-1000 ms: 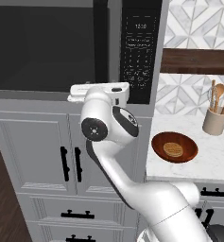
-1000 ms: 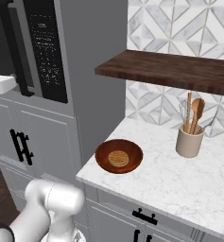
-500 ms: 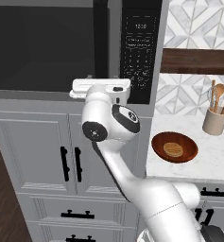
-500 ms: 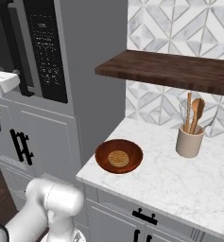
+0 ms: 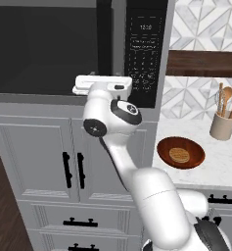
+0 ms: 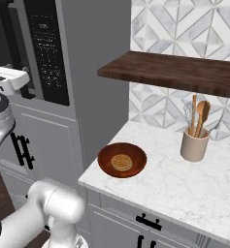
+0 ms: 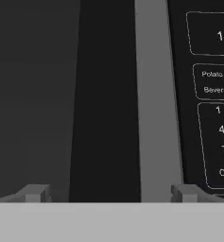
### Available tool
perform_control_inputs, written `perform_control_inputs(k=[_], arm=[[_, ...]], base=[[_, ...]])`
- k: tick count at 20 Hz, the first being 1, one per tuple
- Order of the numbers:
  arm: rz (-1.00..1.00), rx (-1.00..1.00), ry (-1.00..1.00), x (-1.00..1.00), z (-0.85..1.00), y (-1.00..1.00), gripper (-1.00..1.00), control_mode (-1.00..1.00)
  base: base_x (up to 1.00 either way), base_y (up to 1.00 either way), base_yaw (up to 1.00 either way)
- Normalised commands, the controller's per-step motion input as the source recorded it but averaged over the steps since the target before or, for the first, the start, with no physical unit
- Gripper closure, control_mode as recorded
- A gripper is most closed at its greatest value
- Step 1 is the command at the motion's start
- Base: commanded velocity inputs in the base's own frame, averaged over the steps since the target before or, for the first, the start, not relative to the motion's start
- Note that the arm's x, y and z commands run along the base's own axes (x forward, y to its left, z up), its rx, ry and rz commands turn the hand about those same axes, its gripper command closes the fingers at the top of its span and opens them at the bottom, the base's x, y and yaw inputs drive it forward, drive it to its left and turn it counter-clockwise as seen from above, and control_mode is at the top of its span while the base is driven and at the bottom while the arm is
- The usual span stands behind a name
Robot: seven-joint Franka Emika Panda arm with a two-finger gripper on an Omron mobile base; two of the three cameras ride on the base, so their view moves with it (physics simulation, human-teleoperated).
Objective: Open the microwave, place the bowl with waffle inside the microwave, then close the microwave door and turn it on.
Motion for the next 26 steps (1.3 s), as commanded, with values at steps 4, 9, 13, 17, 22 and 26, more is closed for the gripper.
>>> perform_control_inputs(k=[4, 9, 13, 17, 22, 26], arm=[[0.0, 0.0, 0.0, 0.39, 0.0, 0.1, -1.0, -1.0], [0.0, 0.0, 0.0, 0.25, 0.0, 0.21, -1.0, -1.0], [0.0, 0.0, 0.0, 0.13, 0.0, 0.17, 1.0, -1.0], [0.0, 0.0, 0.0, 0.01, 0.0, 0.16, 1.0, -1.0], [0.0, -0.01, 0.0, -0.64, 0.0, 0.26, 1.0, -1.0], [0.0, -0.01, 0.0, -1.0, 0.0, 0.61, 1.0, -1.0]], base=[[0.0, 0.0, 0.0], [0.0, 0.0, 0.0], [0.0, 0.0, 0.0], [0.0, 0.0, 0.0], [0.0, 0.0, 0.0], [0.0, 0.0, 0.0]])
